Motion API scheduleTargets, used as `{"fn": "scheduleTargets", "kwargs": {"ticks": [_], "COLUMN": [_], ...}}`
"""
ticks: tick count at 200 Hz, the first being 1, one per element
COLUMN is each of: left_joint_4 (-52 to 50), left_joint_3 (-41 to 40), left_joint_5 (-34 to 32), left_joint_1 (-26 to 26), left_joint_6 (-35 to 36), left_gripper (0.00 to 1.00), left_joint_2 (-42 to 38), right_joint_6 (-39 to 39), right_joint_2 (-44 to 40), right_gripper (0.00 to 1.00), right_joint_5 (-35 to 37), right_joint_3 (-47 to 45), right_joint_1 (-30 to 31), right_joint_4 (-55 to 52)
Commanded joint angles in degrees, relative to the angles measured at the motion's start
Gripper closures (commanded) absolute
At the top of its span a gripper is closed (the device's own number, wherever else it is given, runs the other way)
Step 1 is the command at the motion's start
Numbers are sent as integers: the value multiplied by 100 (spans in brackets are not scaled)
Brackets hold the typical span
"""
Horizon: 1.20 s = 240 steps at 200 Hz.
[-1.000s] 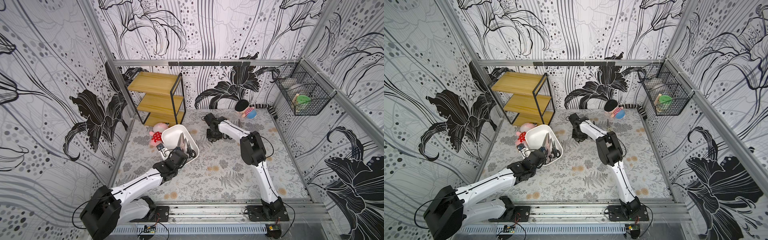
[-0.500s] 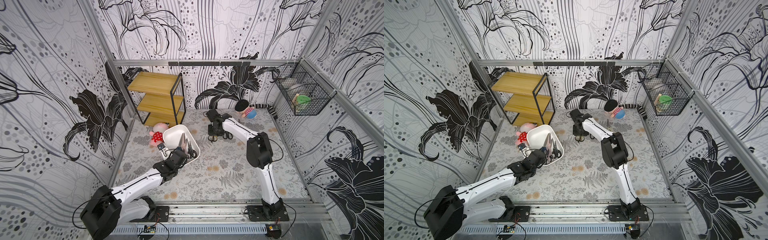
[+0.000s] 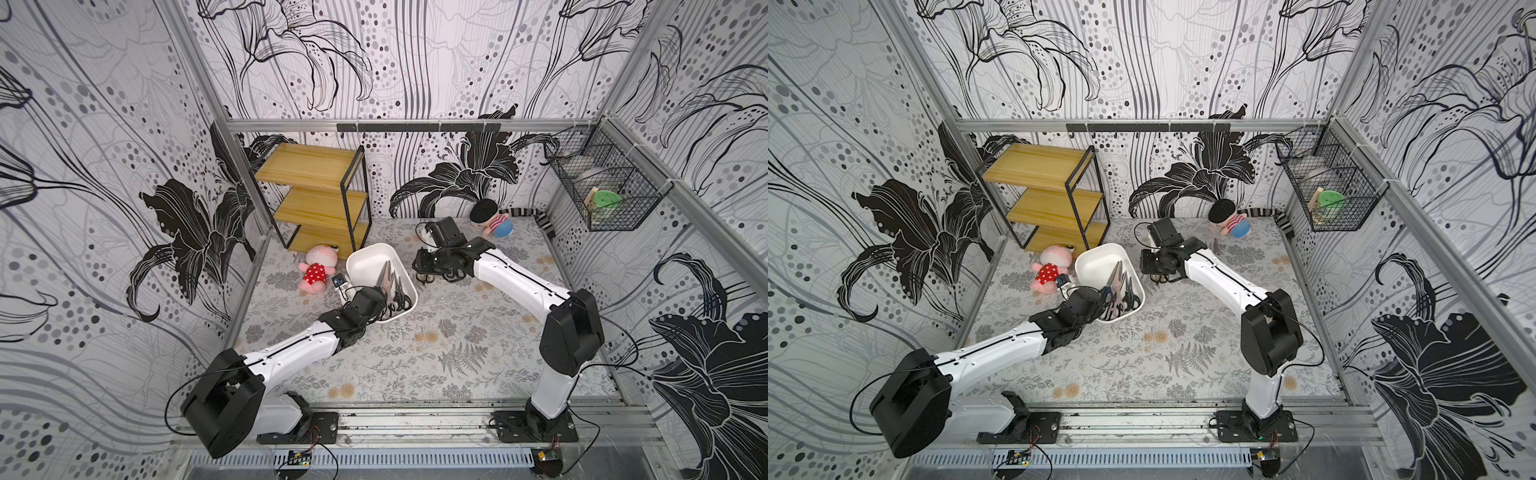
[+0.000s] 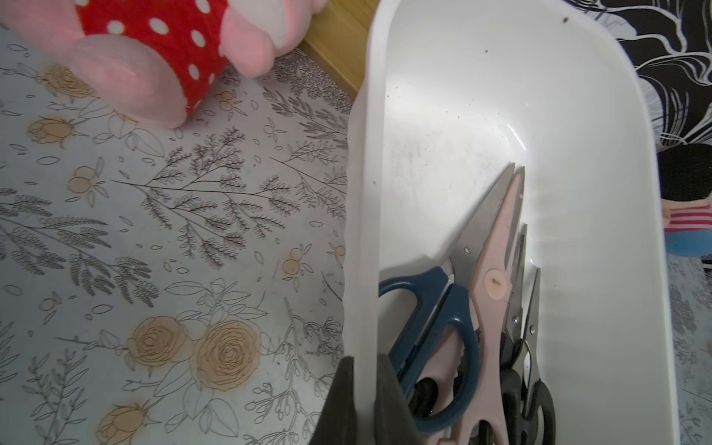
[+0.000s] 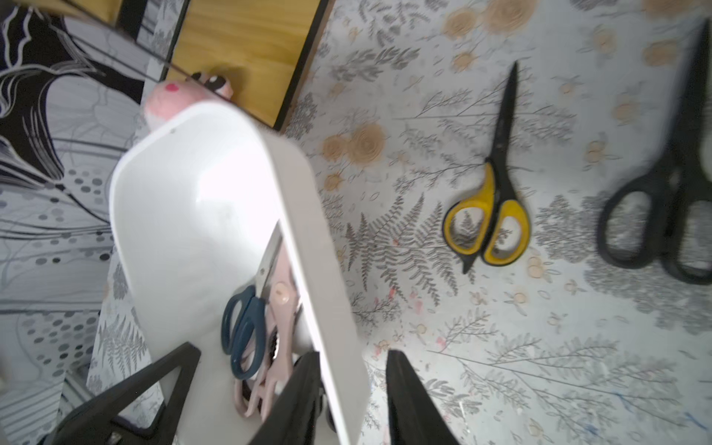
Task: Take the scissors out of the storage box
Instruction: Pick up the scissors from the storage box.
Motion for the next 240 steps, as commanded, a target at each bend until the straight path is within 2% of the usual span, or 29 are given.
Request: {"fn": "scheduleTargets", "kwargs": {"ticks": [1, 51, 150, 240], "left_joint_4": [719, 608, 444, 419], "left_joint_3": [386, 667, 974, 948], "left_joint_5": [278, 301, -464, -842], "left_joint_1": [42, 33, -281, -413], "left_joint_6": [132, 63, -229, -313], "left_gripper": [100, 100, 100, 100], "left_joint_2": [125, 393, 457, 358], "right_joint_6": [-129, 70, 385, 596], "right_joint_2": [53, 359, 902, 1359], "right_gripper": [67, 68, 67, 75], "right_joint_5": [-267, -249, -51, 770], "right_joint_3": [-101, -69, 274, 833], "right_joint_1": [268, 624, 831, 848], "right_joint_4": [158, 157, -44, -879]}}
